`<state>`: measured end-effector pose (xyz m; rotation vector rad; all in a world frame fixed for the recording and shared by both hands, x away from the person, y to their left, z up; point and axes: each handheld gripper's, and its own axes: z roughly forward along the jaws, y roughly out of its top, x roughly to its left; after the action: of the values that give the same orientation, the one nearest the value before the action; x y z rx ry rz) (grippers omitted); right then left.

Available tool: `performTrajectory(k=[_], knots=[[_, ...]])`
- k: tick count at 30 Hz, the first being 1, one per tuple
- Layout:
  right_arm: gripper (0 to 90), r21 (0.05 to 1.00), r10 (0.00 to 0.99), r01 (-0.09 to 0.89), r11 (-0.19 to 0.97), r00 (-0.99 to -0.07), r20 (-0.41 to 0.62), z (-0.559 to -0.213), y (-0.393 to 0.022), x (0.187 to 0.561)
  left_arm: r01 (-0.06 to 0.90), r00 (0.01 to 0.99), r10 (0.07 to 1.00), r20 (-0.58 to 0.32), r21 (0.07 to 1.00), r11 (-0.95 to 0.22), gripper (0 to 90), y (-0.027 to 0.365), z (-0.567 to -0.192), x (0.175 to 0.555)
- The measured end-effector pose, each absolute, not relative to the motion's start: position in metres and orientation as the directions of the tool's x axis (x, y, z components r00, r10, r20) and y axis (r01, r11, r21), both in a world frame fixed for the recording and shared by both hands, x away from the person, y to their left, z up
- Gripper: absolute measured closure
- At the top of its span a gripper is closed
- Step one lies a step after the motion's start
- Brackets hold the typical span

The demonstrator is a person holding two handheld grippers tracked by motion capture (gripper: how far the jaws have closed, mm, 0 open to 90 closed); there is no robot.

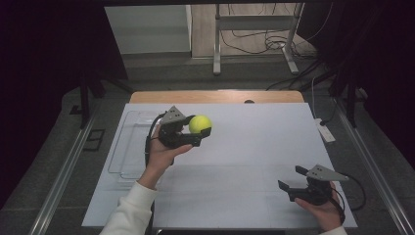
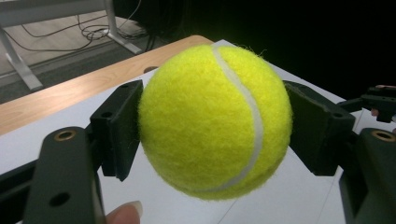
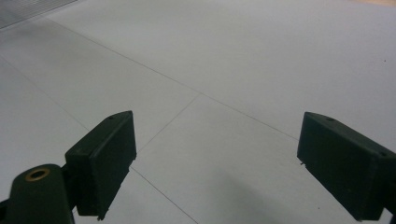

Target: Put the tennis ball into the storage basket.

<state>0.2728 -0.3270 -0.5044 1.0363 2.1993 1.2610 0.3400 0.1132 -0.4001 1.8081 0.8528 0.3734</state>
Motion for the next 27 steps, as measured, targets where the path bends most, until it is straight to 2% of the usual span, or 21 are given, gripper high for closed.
performTrajectory(k=[27], knots=[[12.2,0.859,0.763,0.402,0.317,-0.646,0.021,-0.504,-0.327,0.273,0.385,0.639,0.755,-0.149,0.911,-0.147,26.9,0.141,-0.395,0.345]])
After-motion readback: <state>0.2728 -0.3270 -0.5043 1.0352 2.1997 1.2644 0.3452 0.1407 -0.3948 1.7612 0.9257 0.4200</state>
